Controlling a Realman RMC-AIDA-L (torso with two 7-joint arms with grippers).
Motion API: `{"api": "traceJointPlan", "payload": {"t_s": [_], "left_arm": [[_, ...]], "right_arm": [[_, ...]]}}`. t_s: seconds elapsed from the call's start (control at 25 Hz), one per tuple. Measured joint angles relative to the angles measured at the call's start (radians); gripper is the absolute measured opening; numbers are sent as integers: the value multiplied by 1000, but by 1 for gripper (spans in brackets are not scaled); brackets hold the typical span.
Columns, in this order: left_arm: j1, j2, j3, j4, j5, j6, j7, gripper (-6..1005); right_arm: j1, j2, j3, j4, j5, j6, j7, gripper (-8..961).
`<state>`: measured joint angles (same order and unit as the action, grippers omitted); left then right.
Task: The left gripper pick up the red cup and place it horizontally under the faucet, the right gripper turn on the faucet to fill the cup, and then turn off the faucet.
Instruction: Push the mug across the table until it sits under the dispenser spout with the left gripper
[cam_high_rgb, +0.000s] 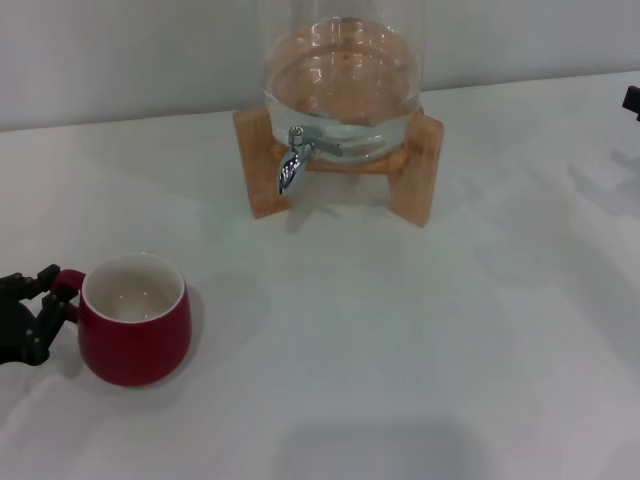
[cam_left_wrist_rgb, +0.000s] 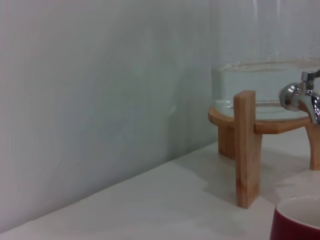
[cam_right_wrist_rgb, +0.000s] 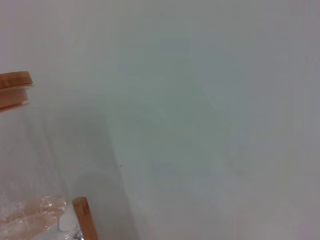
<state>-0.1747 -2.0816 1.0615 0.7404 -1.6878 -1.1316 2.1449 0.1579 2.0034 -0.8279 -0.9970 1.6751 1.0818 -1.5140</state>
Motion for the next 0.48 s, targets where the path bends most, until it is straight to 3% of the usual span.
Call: {"api": "traceJointPlan", "payload": {"t_s": [0.48], "left_arm": [[-9, -2, -2, -5, -4, 16, 30, 177]], "right_arm": [[0, 0, 0, 0, 0, 1, -2, 795]]}}
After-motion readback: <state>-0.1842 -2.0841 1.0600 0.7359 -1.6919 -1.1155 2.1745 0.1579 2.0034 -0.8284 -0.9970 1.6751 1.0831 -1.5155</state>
